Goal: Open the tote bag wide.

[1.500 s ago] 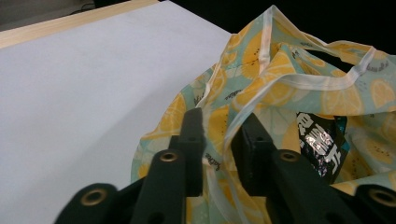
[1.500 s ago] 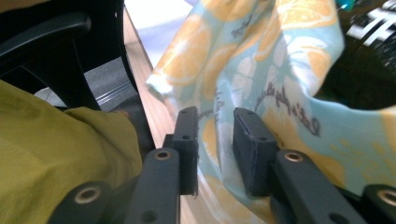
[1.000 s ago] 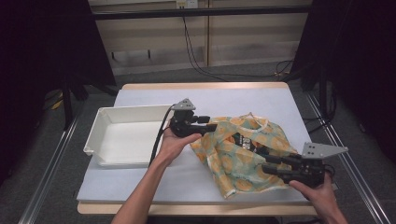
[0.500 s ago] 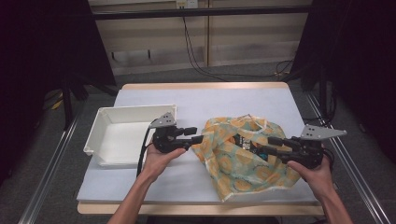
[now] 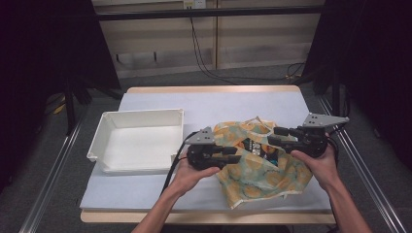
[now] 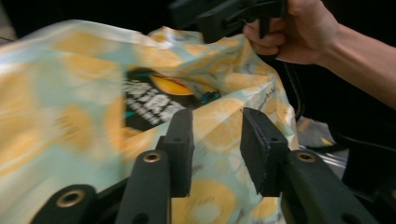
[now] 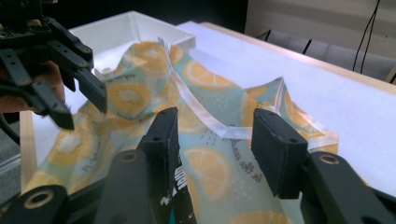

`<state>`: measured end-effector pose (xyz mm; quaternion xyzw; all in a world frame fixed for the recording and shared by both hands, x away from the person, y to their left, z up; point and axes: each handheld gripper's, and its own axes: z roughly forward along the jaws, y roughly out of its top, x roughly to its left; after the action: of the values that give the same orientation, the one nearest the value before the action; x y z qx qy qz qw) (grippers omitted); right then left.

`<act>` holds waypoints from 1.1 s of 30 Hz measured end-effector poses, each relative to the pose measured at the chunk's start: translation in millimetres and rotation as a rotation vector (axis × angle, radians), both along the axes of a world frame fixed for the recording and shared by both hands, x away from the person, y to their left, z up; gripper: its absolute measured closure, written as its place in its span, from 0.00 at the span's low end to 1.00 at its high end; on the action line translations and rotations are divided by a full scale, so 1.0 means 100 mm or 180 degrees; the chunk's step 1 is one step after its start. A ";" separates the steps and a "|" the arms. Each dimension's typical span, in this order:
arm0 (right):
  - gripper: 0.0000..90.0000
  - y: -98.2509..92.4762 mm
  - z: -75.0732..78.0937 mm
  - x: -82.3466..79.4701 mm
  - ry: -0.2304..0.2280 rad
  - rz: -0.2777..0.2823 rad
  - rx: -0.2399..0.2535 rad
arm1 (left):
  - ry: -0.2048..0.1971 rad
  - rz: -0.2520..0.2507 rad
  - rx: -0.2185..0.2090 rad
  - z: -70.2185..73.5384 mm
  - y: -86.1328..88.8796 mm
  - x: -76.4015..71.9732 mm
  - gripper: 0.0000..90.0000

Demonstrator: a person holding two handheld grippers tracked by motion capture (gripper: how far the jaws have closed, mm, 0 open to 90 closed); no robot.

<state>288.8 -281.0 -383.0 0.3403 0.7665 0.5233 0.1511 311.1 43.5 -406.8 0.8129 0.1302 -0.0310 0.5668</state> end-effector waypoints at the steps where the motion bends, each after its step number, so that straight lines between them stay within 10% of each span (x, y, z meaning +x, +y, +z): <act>1: 0.56 0.00 0.00 0.00 0.0000 0.0000 0.0000 | 0.0009 -0.0061 0.0000 -0.02 -0.07 0.01 0.71; 17: 0.39 0.17 -0.32 0.26 0.0335 0.0156 -0.0315 | -0.0148 -0.0309 0.0516 -0.28 -0.55 0.12 0.43; 21: 0.34 0.25 -0.40 0.31 0.0375 0.0152 -0.0418 | -0.0235 -0.0297 0.0627 -0.34 -0.60 0.07 0.45; 24: 0.34 0.28 -0.43 0.33 0.0356 0.0101 -0.0467 | -0.0286 -0.0277 0.0696 -0.34 -0.58 0.10 0.64; 28: 0.54 0.26 -0.45 0.38 0.0370 0.0015 -0.0426 | -0.0148 -0.0323 0.0647 -0.36 -0.51 0.11 0.99; 33: 0.89 0.20 -0.43 0.45 0.0426 0.0009 -0.0307 | -0.0052 -0.0459 0.0543 -0.31 -0.41 0.04 1.00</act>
<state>333.6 -260.9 -425.7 0.3658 0.7997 0.4621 0.1149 314.8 2.2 -437.5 0.8657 0.0690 -0.0538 0.4929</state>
